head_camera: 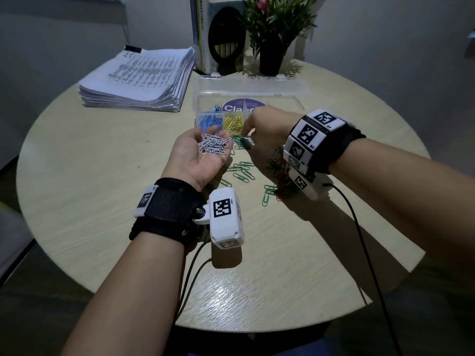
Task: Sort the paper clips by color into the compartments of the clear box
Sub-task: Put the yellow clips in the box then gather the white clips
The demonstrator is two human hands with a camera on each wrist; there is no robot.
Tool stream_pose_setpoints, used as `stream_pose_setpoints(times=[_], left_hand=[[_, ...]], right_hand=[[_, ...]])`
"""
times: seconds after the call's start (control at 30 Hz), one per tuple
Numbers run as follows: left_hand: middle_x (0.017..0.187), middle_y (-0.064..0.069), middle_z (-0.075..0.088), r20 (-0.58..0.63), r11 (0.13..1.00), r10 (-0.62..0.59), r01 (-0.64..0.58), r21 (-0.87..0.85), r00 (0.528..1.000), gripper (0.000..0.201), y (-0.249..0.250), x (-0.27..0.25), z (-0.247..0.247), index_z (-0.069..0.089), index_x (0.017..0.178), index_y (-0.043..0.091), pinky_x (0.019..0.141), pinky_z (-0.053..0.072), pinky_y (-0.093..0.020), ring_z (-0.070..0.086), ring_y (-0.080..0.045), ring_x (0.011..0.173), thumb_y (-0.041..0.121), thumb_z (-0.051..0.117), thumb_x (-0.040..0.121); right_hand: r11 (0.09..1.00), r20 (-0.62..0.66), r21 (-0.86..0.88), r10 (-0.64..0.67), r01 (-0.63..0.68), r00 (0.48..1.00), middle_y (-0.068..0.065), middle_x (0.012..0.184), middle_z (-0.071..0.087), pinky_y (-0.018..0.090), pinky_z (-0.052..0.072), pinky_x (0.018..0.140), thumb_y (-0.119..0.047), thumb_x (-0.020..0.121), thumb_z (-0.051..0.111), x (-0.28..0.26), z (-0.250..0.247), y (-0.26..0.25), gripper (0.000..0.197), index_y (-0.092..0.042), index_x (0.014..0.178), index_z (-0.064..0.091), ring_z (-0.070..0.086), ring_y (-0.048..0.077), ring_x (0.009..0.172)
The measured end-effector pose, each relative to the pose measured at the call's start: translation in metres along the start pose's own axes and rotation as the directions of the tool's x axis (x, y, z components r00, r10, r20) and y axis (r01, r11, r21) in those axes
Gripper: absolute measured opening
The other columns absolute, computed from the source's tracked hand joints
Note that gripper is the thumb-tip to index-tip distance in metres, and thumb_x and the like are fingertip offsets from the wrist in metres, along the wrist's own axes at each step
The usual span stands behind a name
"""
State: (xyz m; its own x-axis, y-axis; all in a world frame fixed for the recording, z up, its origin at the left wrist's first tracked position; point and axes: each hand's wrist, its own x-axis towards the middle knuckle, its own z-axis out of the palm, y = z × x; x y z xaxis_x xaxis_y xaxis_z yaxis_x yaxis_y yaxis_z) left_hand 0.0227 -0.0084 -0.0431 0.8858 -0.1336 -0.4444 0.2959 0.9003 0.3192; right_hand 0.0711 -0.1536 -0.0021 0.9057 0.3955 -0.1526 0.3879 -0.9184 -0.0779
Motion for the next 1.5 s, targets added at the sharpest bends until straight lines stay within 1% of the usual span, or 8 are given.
stream_pose_setpoints(times=[0.23,0.4,0.57,0.73,0.87,1.03,1.3,1.5], left_hand=[[0.099,-0.020,0.054,-0.003,1.000,0.002,-0.002,-0.014,1.000,0.034,0.001,0.000,0.000,0.059,0.086,-0.002,0.085,0.048,-0.038,0.055,-0.025,0.087,0.021,0.037,0.099],[0.100,-0.019,0.054,-0.010,1.000,0.001,-0.001,-0.008,1.000,0.034,0.003,-0.001,-0.001,0.059,0.086,-0.001,0.089,0.047,-0.038,0.053,-0.025,0.099,0.023,0.037,0.099],[0.101,-0.019,0.054,-0.003,1.000,0.010,-0.010,-0.005,1.000,0.035,0.003,-0.001,-0.001,0.059,0.087,-0.002,0.089,0.046,-0.039,0.053,-0.026,0.103,0.022,0.037,0.099],[0.102,-0.020,0.053,-0.006,0.999,0.013,-0.013,-0.032,1.000,0.033,0.004,0.000,-0.001,0.058,0.089,-0.002,0.091,0.046,-0.038,0.053,-0.026,0.099,0.022,0.037,0.100],[0.101,-0.019,0.053,-0.004,1.000,0.005,-0.005,-0.018,1.000,0.034,0.003,-0.001,0.000,0.058,0.087,-0.001,0.093,0.046,-0.037,0.053,-0.026,0.098,0.022,0.037,0.100],[0.097,-0.019,0.054,-0.008,1.000,0.007,-0.007,-0.019,1.000,0.034,0.004,0.000,0.000,0.058,0.086,-0.001,0.088,0.047,-0.038,0.054,-0.025,0.090,0.022,0.037,0.100],[0.097,-0.019,0.054,-0.001,1.000,0.007,-0.007,-0.011,1.000,0.032,0.004,0.001,-0.001,0.058,0.087,-0.001,0.090,0.047,-0.038,0.054,-0.025,0.094,0.021,0.037,0.099],[0.098,-0.019,0.055,-0.006,1.000,0.011,-0.011,-0.012,1.000,0.032,0.004,0.001,-0.001,0.058,0.089,-0.001,0.092,0.047,-0.038,0.054,-0.026,0.097,0.022,0.037,0.099]], right_hand=[[0.992,0.140,-0.089,-0.078,0.091,0.987,-0.005,0.112,0.069,0.024,0.041,0.073,-0.002,0.088,0.051,-0.009,-0.006,-0.002,0.041,-0.027,0.116,0.069,0.053,0.013,0.085],[0.997,0.014,-0.068,-0.022,0.022,1.000,0.005,0.120,0.067,0.024,0.042,0.082,-0.005,0.090,0.054,-0.005,-0.009,0.001,0.032,-0.012,0.118,0.068,0.060,0.022,0.110],[0.991,0.028,-0.136,-0.015,0.019,0.999,0.018,0.115,0.067,0.042,0.053,0.090,-0.006,0.087,0.053,0.005,-0.001,-0.003,0.028,-0.001,0.110,0.070,0.061,0.036,0.107],[0.988,0.086,-0.136,-0.059,0.071,0.994,0.003,0.111,0.071,0.033,0.052,0.088,-0.008,0.088,0.057,0.003,-0.001,-0.008,0.030,-0.016,0.113,0.072,0.063,0.024,0.102],[0.982,0.081,-0.189,0.012,0.004,0.997,0.020,0.119,0.064,0.042,0.053,0.089,-0.002,0.086,0.052,0.008,-0.002,-0.003,0.031,0.001,0.113,0.067,0.059,0.035,0.111],[0.968,0.155,-0.243,-0.027,0.064,0.988,0.011,0.121,0.065,0.028,0.041,0.072,-0.002,0.091,0.047,0.002,-0.003,-0.005,0.036,-0.009,0.121,0.065,0.058,0.028,0.104],[0.994,0.038,-0.103,-0.022,0.026,0.999,0.008,0.119,0.067,0.031,0.047,0.087,0.006,0.087,0.049,-0.003,-0.012,0.002,0.038,-0.009,0.115,0.069,0.060,0.025,0.110],[0.996,0.013,-0.079,-0.033,0.034,0.999,0.009,0.104,0.071,0.028,0.047,0.078,-0.019,0.088,0.064,0.008,0.003,-0.005,0.022,-0.009,0.105,0.073,0.062,0.024,0.090]])
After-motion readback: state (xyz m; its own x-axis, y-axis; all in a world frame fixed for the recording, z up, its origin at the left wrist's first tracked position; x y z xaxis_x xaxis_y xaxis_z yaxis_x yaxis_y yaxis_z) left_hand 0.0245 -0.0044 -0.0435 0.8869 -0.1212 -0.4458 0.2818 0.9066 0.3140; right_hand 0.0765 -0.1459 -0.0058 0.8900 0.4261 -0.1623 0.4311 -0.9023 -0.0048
